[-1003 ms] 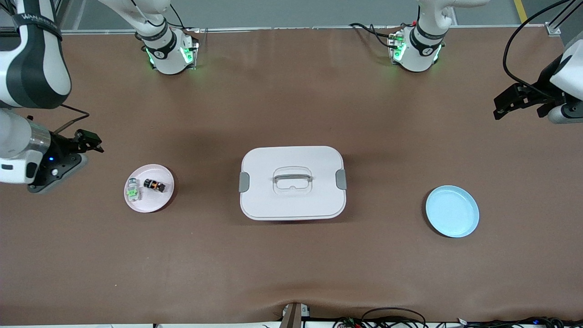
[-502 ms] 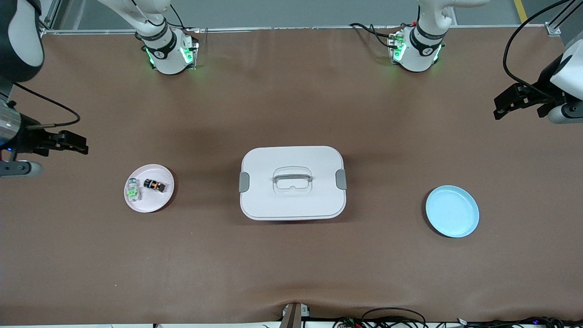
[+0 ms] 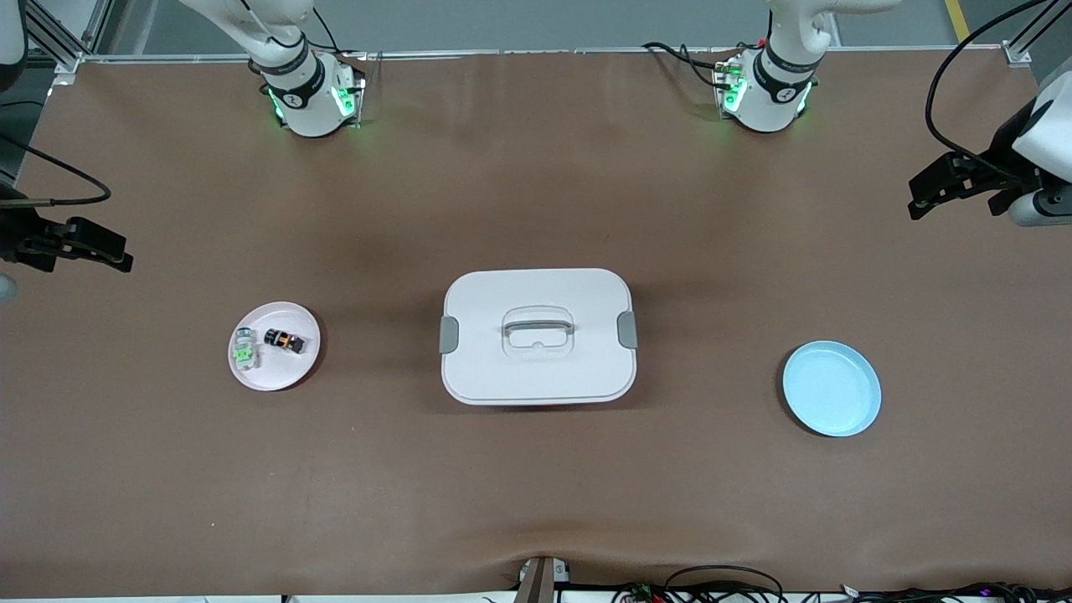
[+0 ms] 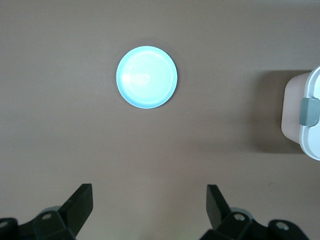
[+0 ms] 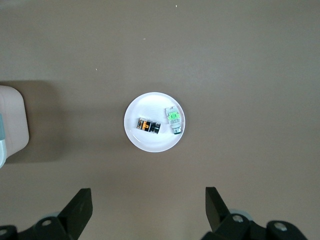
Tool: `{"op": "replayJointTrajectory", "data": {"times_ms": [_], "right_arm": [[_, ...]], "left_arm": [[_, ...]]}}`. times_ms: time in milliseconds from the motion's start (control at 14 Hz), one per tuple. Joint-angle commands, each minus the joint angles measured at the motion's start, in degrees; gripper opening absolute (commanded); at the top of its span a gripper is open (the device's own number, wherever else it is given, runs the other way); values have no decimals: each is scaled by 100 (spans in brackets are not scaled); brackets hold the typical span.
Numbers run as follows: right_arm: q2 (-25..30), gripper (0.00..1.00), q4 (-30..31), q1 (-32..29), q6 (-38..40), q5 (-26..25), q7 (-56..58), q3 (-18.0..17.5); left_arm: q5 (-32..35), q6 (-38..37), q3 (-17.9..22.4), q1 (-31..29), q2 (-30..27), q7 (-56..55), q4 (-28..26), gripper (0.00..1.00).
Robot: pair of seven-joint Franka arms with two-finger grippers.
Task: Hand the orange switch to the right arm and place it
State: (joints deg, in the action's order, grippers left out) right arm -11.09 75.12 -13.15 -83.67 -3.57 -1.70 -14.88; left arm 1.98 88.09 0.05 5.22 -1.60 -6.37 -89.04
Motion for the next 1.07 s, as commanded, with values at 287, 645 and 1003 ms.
{"op": "replayJointTrajectory", "data": {"times_ms": [287,645,1003], "right_arm": [[63,100,-58,-100,105,111,-40,29],[168,100,-50,-239,324,548,-128,126],[317,100,11,706,509,1184,-392,1627]], "left_arm": [[-101,-11,13,32,-121,57,-52,100],[-101,-29,4,32,-174,31,-60,100],[-101,-82,13,32,-218,31,-60,100]]}}
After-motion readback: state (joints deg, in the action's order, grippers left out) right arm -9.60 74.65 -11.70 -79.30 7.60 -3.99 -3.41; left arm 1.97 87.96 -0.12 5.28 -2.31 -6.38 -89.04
